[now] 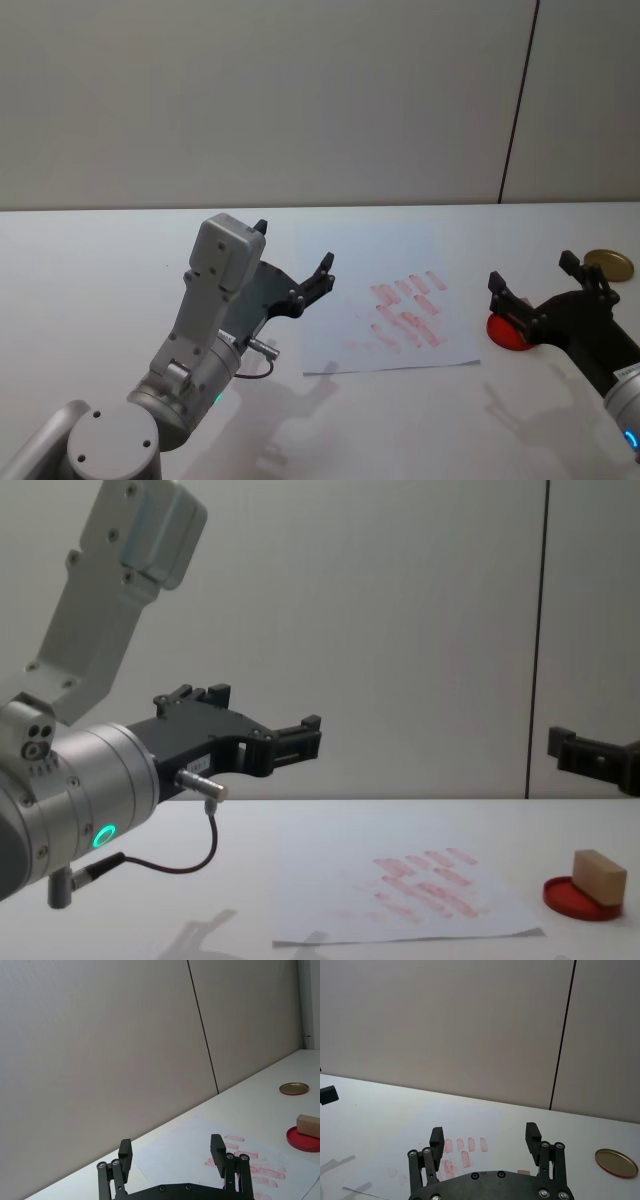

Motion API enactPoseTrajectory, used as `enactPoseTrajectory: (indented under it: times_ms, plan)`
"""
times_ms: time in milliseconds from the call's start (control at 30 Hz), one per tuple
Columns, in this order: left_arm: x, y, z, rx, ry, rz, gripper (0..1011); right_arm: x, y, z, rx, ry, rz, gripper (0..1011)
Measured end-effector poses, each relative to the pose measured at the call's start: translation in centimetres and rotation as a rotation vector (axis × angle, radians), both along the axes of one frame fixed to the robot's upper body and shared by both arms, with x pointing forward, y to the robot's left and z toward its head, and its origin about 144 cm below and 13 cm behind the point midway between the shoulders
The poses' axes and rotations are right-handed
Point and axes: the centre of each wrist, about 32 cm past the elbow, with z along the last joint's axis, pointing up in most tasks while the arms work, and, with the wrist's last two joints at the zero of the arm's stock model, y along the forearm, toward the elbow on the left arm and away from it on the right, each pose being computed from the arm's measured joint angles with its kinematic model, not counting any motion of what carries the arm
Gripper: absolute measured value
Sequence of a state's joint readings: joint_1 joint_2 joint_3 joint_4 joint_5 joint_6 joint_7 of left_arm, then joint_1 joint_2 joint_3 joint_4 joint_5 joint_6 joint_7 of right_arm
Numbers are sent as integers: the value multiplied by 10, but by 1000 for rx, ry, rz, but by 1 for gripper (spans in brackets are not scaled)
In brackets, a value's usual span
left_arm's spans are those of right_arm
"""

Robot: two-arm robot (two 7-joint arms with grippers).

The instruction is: Use the one hand to pick up the stamp and affix it onto the A4 paper.

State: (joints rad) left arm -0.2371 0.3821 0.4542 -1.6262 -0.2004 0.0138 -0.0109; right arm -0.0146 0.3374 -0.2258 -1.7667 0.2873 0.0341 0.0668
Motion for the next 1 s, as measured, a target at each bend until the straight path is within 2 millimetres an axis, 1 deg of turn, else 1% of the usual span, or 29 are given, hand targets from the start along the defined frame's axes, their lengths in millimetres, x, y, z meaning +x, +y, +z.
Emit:
enactPoseTrajectory:
  times_ms: [1000]
  plan:
    - [0, 0, 0, 0, 0, 0, 993, 0, 0, 0, 0, 0, 0, 1001]
